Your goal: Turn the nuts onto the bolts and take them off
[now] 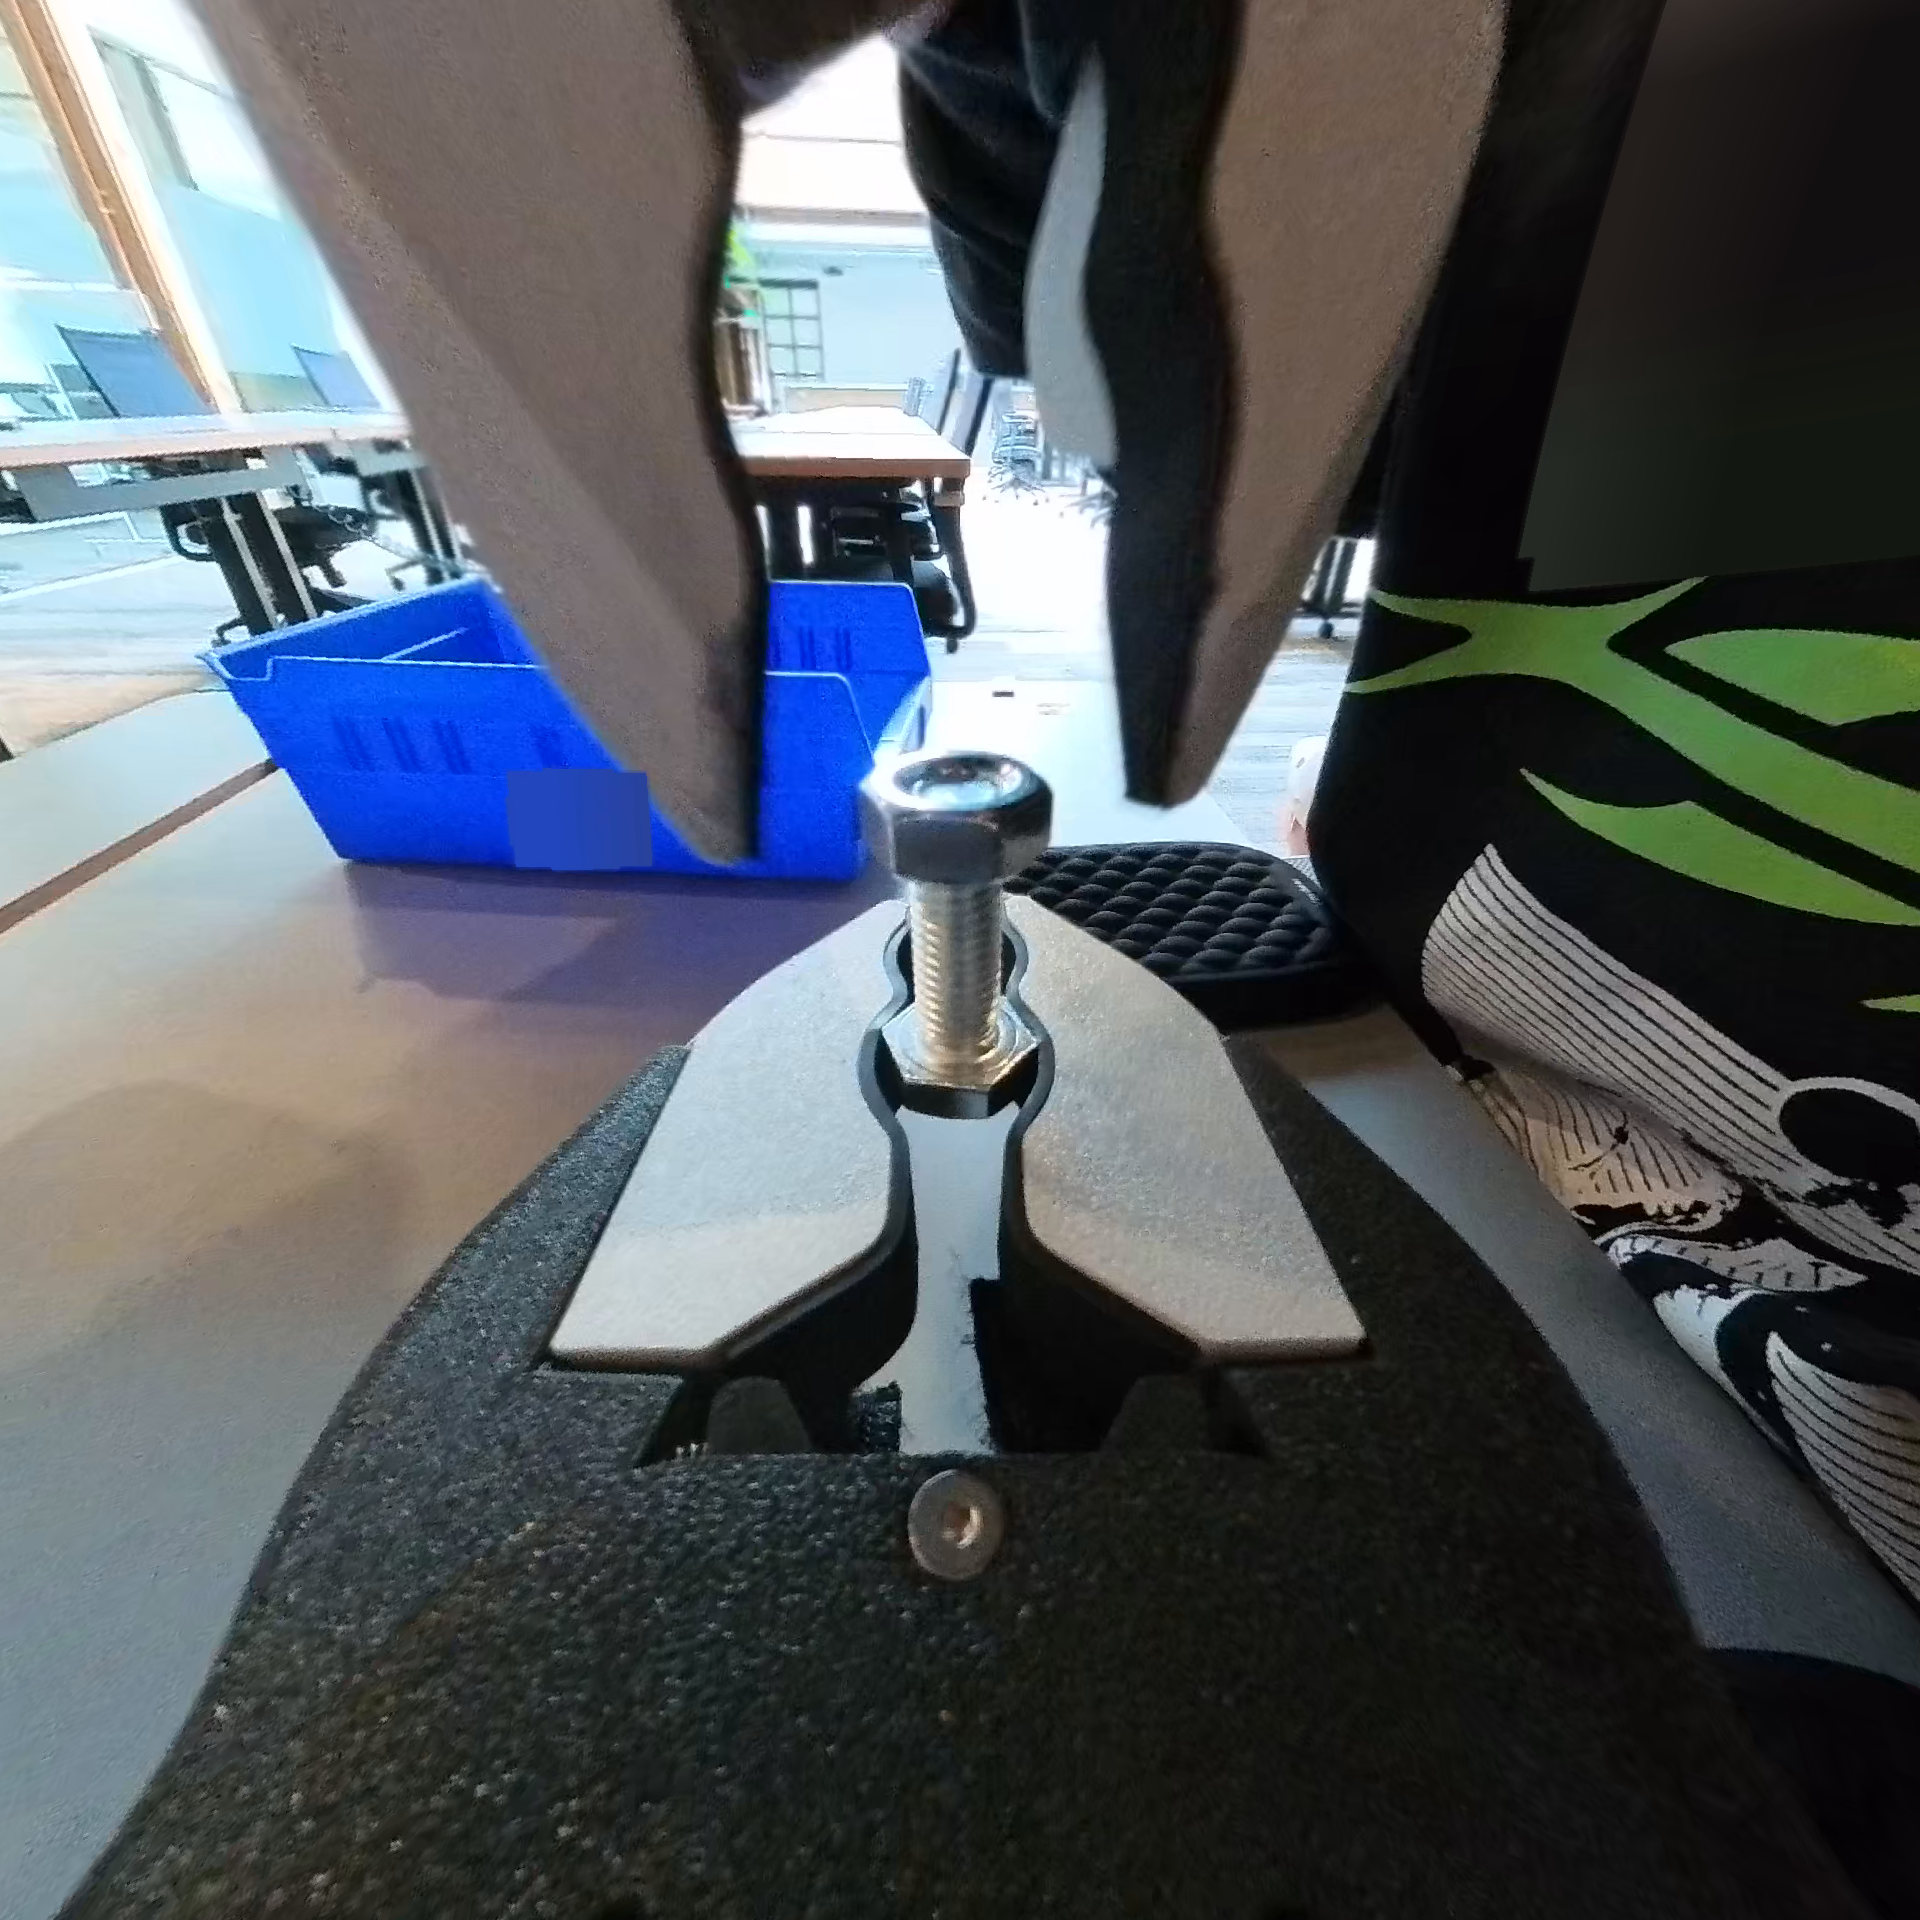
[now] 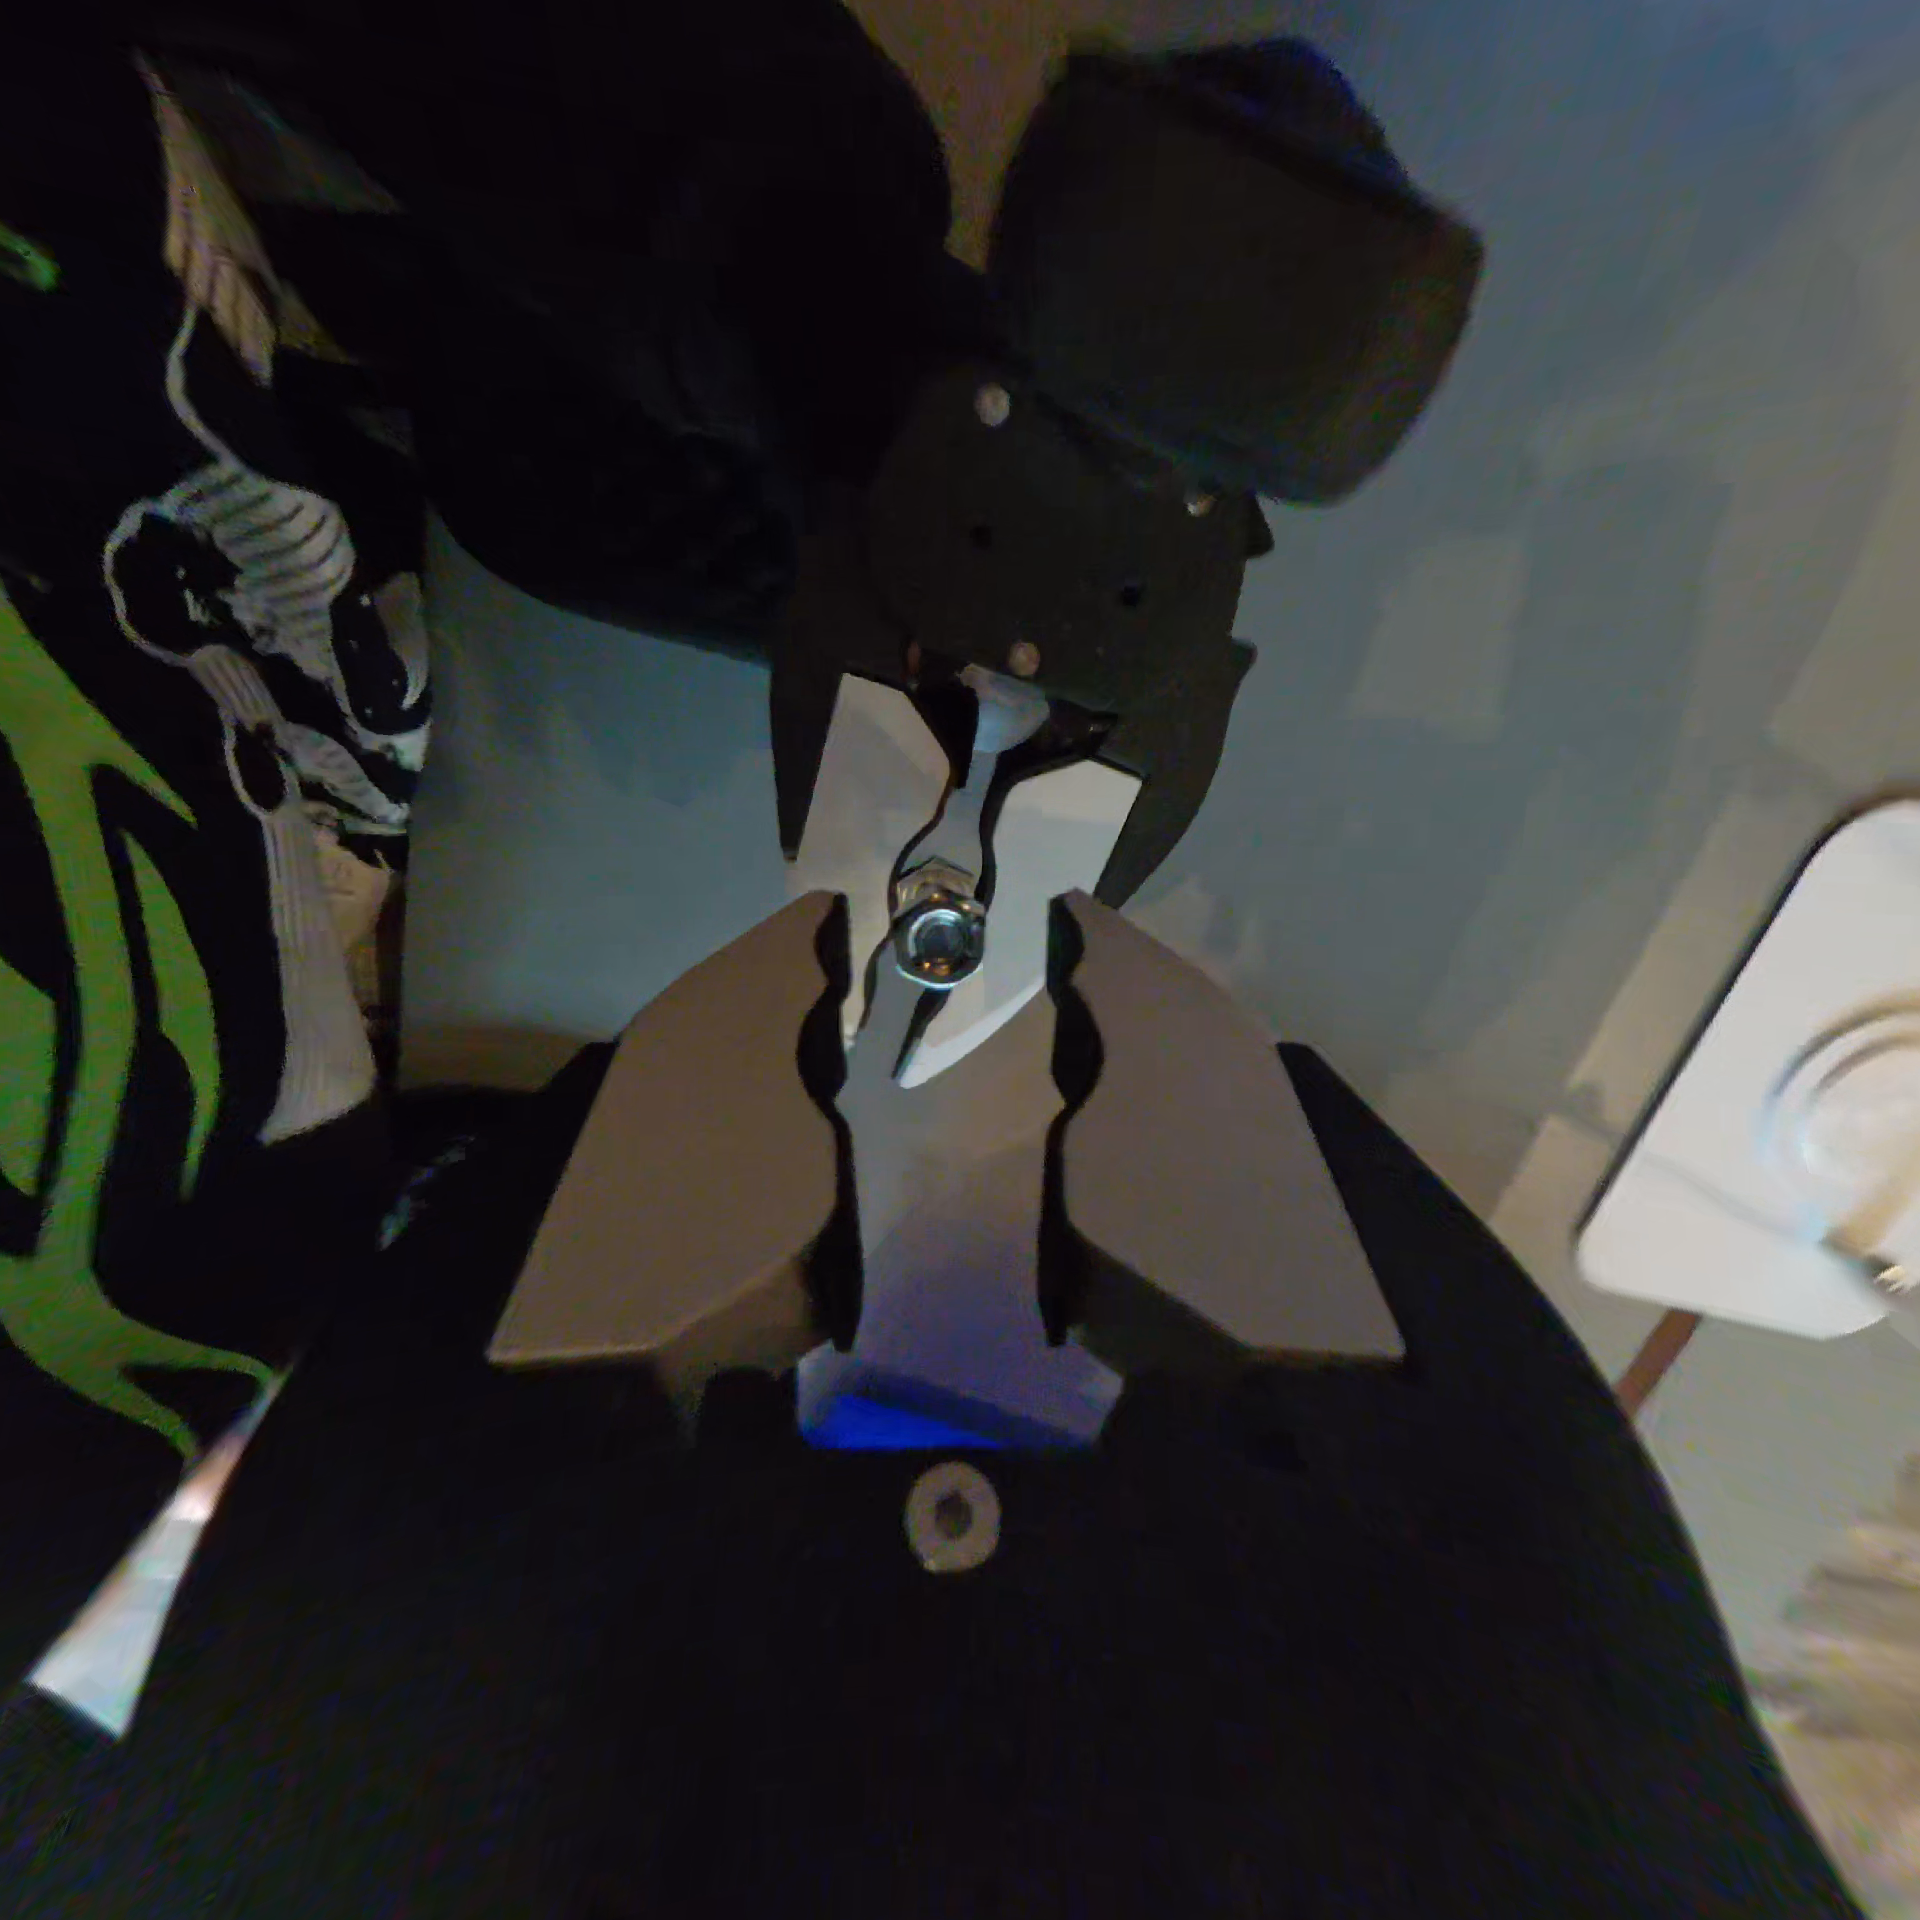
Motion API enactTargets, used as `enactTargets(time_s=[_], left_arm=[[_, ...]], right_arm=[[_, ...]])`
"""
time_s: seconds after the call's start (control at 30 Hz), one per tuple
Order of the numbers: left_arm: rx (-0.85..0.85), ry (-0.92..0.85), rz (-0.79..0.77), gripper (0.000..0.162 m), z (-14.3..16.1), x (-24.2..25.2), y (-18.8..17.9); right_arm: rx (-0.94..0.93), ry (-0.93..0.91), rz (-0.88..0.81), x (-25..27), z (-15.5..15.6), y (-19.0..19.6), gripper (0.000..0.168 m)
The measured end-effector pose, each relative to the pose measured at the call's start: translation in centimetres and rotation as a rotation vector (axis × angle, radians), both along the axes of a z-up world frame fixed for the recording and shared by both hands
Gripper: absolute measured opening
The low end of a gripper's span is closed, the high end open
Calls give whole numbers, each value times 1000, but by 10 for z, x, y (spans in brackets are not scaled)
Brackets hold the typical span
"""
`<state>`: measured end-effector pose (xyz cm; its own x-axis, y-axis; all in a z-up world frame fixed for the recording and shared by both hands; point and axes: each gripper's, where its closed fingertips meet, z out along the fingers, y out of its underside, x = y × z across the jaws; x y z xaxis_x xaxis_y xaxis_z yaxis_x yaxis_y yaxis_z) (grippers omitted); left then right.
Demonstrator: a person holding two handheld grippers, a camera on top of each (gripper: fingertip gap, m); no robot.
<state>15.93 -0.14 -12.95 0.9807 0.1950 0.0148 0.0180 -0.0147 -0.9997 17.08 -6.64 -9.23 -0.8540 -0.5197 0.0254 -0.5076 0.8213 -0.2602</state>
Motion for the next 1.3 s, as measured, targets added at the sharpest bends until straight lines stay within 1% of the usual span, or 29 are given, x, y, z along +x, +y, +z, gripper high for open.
enactTargets(time_s=[0.03,0.1,0.17,0.23,0.27,0.33,0.4,0.47,0.53,0.6,0.67,0.77,0.8,0.9,0.97,1.0,1.03,1.1,1.2,1.23,1.3], left_arm=[[1,-2,-4,12,0,1,0],[3,-2,-19,12,0,3,1],[-1,-4,-32,12,0,4,3],[-4,-2,-42,12,-1,6,4],[-5,-2,-48,12,-1,7,4],[-5,-1,-54,12,-1,8,4],[-3,-2,-59,12,0,8,5],[0,-2,-55,12,0,8,4],[5,1,-40,12,1,6,3],[9,4,-14,12,2,3,1],[11,2,20,12,2,-2,-2],[6,-3,66,12,1,-8,-5],[4,-7,69,12,1,-9,-5],[-1,-13,64,12,-1,-8,-4],[7,-11,49,12,1,-6,-3],[8,-14,42,12,1,-6,-3],[4,-16,35,12,0,-5,-2],[0,-19,13,12,-1,-2,0],[-5,-18,-4,12,-2,0,1],[-3,-19,-10,12,-1,1,1],[0,-20,-17,12,-1,2,1]], right_arm=[[-8,6,83,1,2,-1,39],[-37,55,289,1,6,-1,39],[-10,100,520,2,5,8,38],[14,126,678,1,1,13,37],[33,108,709,3,-1,14,36],[36,69,715,4,-2,9,33],[29,30,735,6,-1,8,19],[18,25,740,6,-1,7,18],[4,35,700,5,0,6,17],[2,35,570,3,0,3,17],[9,34,355,0,0,0,17],[2,-2,-31,-5,-1,-2,17],[3,-22,-111,-6,-1,-1,17],[-9,-38,-155,-6,-2,0,23],[-16,-29,-92,-4,-1,-1,27],[-25,-22,-25,-2,1,-2,29],[-38,-14,68,0,3,-3,36],[-60,35,282,2,8,-3,37],[-14,124,584,0,5,6,37],[2,137,651,-1,3,7,36],[30,132,711,-1,-1,7,31]])
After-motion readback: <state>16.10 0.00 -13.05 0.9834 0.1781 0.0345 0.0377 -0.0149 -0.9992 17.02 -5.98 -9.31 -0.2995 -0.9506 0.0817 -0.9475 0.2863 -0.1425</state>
